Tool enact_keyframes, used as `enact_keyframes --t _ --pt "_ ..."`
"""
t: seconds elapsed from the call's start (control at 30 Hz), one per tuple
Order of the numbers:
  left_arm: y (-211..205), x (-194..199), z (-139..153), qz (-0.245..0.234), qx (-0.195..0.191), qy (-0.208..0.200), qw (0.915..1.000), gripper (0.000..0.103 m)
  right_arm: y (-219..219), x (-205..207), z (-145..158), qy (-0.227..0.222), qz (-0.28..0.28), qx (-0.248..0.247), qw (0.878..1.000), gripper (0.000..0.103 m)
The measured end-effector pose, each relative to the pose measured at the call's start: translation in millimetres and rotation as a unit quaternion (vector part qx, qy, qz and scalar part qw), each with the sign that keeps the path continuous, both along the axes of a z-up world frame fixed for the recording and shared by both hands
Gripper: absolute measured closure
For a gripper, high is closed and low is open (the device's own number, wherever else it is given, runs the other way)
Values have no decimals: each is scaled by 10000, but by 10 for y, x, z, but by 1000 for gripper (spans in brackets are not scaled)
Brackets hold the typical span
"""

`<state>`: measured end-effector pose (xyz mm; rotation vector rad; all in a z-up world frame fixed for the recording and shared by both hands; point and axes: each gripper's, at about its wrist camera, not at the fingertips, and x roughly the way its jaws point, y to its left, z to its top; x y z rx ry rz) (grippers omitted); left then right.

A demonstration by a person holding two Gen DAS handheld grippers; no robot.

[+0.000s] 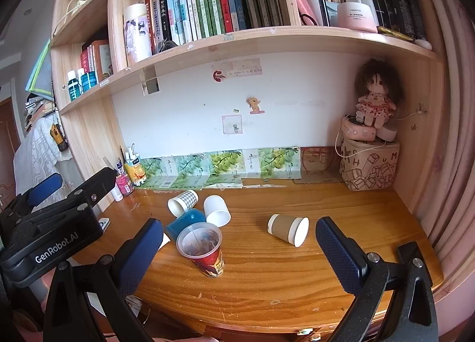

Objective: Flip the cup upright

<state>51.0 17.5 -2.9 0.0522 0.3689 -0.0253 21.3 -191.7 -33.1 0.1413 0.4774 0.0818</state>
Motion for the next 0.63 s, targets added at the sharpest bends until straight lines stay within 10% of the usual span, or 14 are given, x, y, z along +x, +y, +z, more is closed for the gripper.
enact_keyframes --t 0.63 --pt "-39 59 -31 -158 32 197 9997 1 -57 -23 -51 218 -184 74 9996 0"
